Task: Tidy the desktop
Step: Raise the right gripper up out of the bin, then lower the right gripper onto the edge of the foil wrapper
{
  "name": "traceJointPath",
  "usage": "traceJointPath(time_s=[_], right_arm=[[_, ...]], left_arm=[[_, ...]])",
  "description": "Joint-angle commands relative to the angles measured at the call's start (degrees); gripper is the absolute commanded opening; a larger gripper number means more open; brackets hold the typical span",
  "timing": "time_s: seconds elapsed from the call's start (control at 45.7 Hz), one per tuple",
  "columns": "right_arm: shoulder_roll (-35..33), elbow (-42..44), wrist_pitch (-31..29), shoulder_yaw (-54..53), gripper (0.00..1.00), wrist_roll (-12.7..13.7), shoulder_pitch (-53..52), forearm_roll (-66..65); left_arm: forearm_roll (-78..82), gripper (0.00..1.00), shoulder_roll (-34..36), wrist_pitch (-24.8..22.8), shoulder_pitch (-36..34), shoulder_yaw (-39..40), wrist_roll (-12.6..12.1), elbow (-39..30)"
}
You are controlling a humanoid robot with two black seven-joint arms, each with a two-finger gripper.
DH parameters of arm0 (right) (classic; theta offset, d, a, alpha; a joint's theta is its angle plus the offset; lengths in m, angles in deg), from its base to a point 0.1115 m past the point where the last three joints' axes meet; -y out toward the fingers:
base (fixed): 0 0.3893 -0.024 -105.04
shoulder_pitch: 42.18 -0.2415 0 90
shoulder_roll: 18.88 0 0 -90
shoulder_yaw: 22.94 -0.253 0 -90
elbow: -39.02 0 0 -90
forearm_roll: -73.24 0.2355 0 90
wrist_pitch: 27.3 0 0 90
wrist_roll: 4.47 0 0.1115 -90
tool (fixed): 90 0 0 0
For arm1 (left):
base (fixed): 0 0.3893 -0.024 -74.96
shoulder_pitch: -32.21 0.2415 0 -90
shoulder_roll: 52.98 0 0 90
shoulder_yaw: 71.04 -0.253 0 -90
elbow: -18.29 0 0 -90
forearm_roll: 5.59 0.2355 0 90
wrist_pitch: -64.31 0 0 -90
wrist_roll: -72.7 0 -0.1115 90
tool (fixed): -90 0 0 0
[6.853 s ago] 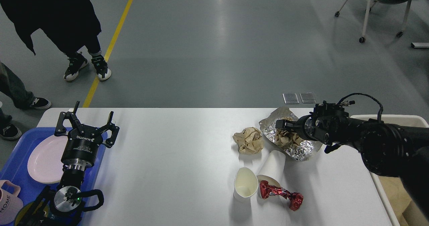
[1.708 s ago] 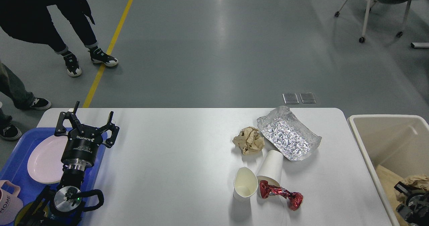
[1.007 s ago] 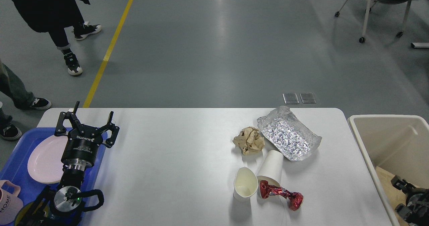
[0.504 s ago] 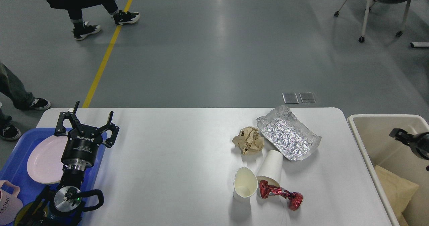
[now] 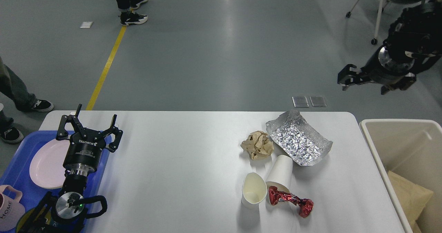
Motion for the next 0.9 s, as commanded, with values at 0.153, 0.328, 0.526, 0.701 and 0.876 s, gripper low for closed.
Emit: traceJointPath(time_s=[0.153,0.328,0.526,0.701,0.876], right_arm=[[4.84,-17.19,-8.25,-5.63,1.00,0.01,-17.60,0.36],[1.51,-29.85,-7.55,-11.35,1.00,0.01,-25.25,0.36],[0.54,-34.00,-5.44,-12.76,1.00,0.10,-27.20,0.36],[0.01,-34.00,-4.21,-12.32,1.00,0.01,-27.11,0.36],[0.36,-33.91,-1.66,-12.32,1.00,0.01,-25.62,0.36]], left_arm=[[0.03,0.96,-0.09,0.00,0.01,0.00,0.00,0.00],[0.03,0.96,0.00,0.00,0.01,0.00,0.00,0.00],[0.03,0.96,0.00,0.00,0.01,0.00,0.00,0.00],[0.03,0.96,0.00,0.00,0.01,0.00,0.00,0.00],[0.03,0.96,0.00,0.00,0.01,0.00,0.00,0.00]])
